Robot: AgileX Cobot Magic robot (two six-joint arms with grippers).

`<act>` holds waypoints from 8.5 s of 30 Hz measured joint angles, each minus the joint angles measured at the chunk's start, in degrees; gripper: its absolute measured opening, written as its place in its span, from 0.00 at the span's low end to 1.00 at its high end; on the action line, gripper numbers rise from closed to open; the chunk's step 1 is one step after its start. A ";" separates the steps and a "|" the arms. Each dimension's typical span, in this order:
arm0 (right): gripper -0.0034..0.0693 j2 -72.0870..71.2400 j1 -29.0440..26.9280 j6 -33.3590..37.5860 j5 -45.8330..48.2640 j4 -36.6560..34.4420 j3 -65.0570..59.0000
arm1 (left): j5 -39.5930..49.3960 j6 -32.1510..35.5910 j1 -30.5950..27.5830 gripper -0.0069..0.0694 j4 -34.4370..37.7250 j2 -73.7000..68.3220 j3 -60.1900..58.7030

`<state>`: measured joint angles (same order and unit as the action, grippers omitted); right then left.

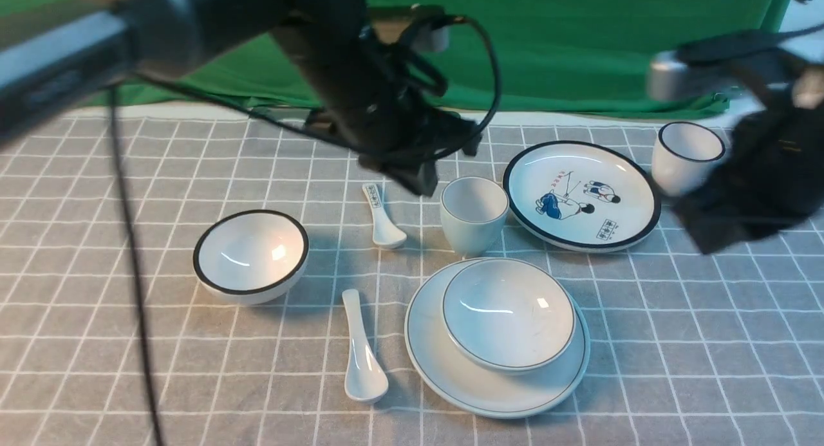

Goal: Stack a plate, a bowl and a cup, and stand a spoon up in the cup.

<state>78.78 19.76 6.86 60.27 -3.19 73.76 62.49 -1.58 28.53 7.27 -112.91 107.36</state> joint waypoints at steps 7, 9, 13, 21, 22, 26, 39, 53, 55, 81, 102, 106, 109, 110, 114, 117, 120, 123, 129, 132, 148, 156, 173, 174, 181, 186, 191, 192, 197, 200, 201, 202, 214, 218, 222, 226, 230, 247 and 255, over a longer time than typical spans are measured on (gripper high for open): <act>0.07 -15.90 -0.19 -1.55 -5.38 0.16 -13.97 | -1.19 0.00 0.00 0.52 -3.11 -11.44 11.46; 0.07 -17.83 -0.19 -1.87 -5.98 0.16 -16.11 | -2.92 -0.12 0.00 0.63 -3.12 -13.56 12.51; 0.07 -20.18 -0.19 -1.99 -6.23 0.16 -18.72 | -6.58 -1.59 0.00 0.81 -3.12 -16.81 12.87; 0.07 -20.47 -0.19 -2.04 -7.04 0.16 -19.31 | -6.89 -5.98 0.00 0.63 -3.13 -20.58 12.87; 0.07 -20.47 -0.19 -2.04 -7.04 0.16 -19.31 | -6.34 -6.57 0.00 0.54 -3.13 -20.69 12.87; 0.07 -20.47 -0.19 -2.04 -7.28 0.16 -19.31 | -4.81 -6.96 0.00 0.24 -3.51 -20.56 12.87; 0.07 -20.53 -0.19 -2.04 -7.69 0.16 -19.31 | 6.68 -4.95 2.54 0.13 -5.23 -5.16 12.59; 0.07 -20.53 -0.19 -2.04 -7.95 0.16 -19.35 | 3.42 -6.57 9.16 0.13 -4.88 -9.26 1.96; 0.07 -20.53 -0.19 -2.04 -7.95 0.16 -19.35 | 3.84 -6.69 9.16 0.13 -5.07 -9.97 1.96; 0.07 -20.53 -0.19 -2.04 -8.45 0.16 -19.35 | 6.54 -7.37 9.16 0.66 -9.04 -8.08 8.76; 0.09 -20.53 -0.19 -2.04 -9.99 0.16 -19.35 | -3.46 -19.58 -0.88 0.26 -8.33 1.91 -22.58; 0.09 -20.53 -0.19 -2.04 -10.06 0.16 -19.35 | -5.43 -19.58 -0.88 0.45 -8.85 -0.57 -22.58; 0.09 -20.53 -0.19 -2.04 -10.06 0.16 -19.35 | -7.42 -19.60 -0.88 0.63 -8.89 -2.00 -22.58; 0.09 -20.53 -0.19 -2.04 -10.12 0.16 -19.35 | -8.20 -19.60 -0.88 0.69 -8.89 -2.63 -22.58; 0.10 -20.53 -0.19 -2.07 -10.24 0.16 -19.35 | -8.74 -21.43 -0.99 0.79 -8.89 -5.09 -22.58; 0.10 -20.53 -0.19 -2.07 -10.24 0.16 -19.35 | -8.66 -22.22 -1.04 0.74 -9.12 -5.60 -22.58; 0.10 -20.53 -0.19 -2.07 -10.24 0.16 -19.35 | -8.38 -22.42 -1.17 0.57 -9.87 -5.67 -22.58; 0.10 -20.53 -0.19 -2.07 -10.24 0.16 -19.35 | -7.67 -20.78 -1.19 0.25 -10.13 -5.47 -22.58; 0.11 -20.53 -0.19 -2.07 -10.24 0.16 -19.35 | -6.46 -18.03 -0.45 0.25 -9.84 0.08 -22.63; 0.12 -20.53 -0.19 -2.07 -10.24 0.16 -19.35 | -11.14 -16.53 2.75 0.25 -11.29 7.32 -22.63; 0.14 -20.53 -0.19 -1.89 -9.95 0.16 -19.73 | -63.87 -18.14 17.00 0.25 -19.32 15.44 -36.75; 0.14 -20.53 -0.19 -1.56 -10.47 0.16 -19.73 | -88.01 -16.16 15.25 0.25 -19.39 15.24 -46.98; 0.14 -20.53 -0.19 -1.56 -10.82 0.16 -19.75 | -91.09 -12.26 14.80 0.25 -19.55 8.38 -47.24; 0.15 -20.53 -0.19 -1.56 -10.82 0.16 -19.75 | -91.09 -12.26 14.80 0.25 -19.55 8.09 -47.24; 0.16 -20.53 -0.19 -1.56 -10.82 0.16 -19.75 | -88.29 -12.26 14.80 0.25 -19.55 7.49 -47.31; 0.16 -20.53 -0.19 -1.56 -10.82 0.16 -19.75 | -87.56 -12.26 14.80 0.28 -19.66 7.49 -47.36; 0.17 -20.53 -0.19 -1.44 -9.03 0.16 -18.14 | -84.83 -12.26 14.80 0.40 -19.66 8.12 -47.36; 0.17 -20.73 -0.19 -1.44 -7.97 0.16 -16.50 | -82.88 -12.21 14.80 0.46 -19.66 9.04 -47.42; 0.17 -23.47 -0.19 -1.44 -7.86 0.22 -12.96 | -76.30 -10.77 14.80 0.57 -19.66 13.33 -47.42; 0.17 -28.54 -0.19 -1.44 -10.50 0.54 -11.48 | -69.92 -10.02 14.63 0.55 -19.73 18.22 -47.42; 0.17 -34.32 -0.19 -1.38 -13.21 2.04 -11.48 | -65.08 -8.82 14.12 0.47 -19.73 22.22 -47.43; 0.17 -34.95 -0.19 -1.38 -13.87 2.30 -11.55 | -64.49 -8.82 14.04 0.44 -19.73 23.33 -47.43; 0.15 -74.56 -0.19 -6.39 -45.34 11.46 -37.88 | -50.59 -11.18 3.93 0.10 -20.14 62.50 -68.27; 0.16 -78.65 -0.19 -6.39 -50.01 11.51 -42.78 | -55.19 -14.51 3.36 0.10 -19.71 74.22 -80.78; 0.18 -78.98 -0.19 -6.39 -50.68 11.51 -43.46 | -60.29 -15.04 3.36 0.10 -19.60 82.34 -87.46; 0.19 -78.98 -0.19 -6.39 -50.01 11.51 -43.74 | -61.11 -15.04 3.36 0.10 -19.60 85.40 -88.92; 0.20 -78.98 -0.19 -6.39 -49.82 11.51 -43.74 | -61.11 -15.10 3.36 0.11 -19.60 85.67 -89.12; 0.24 -78.98 -0.19 -6.43 -49.82 11.58 -43.74 | -60.86 -10.79 1.32 0.11 -17.26 89.70 -89.81; 0.25 -78.98 -0.19 -6.43 -49.76 11.58 -43.74 | -60.78 4.63 -17.81 0.11 -5.56 108.74 -102.44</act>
<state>-0.20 19.57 0.43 10.52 8.39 30.02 1.71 3.05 10.73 1.70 -4.18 4.93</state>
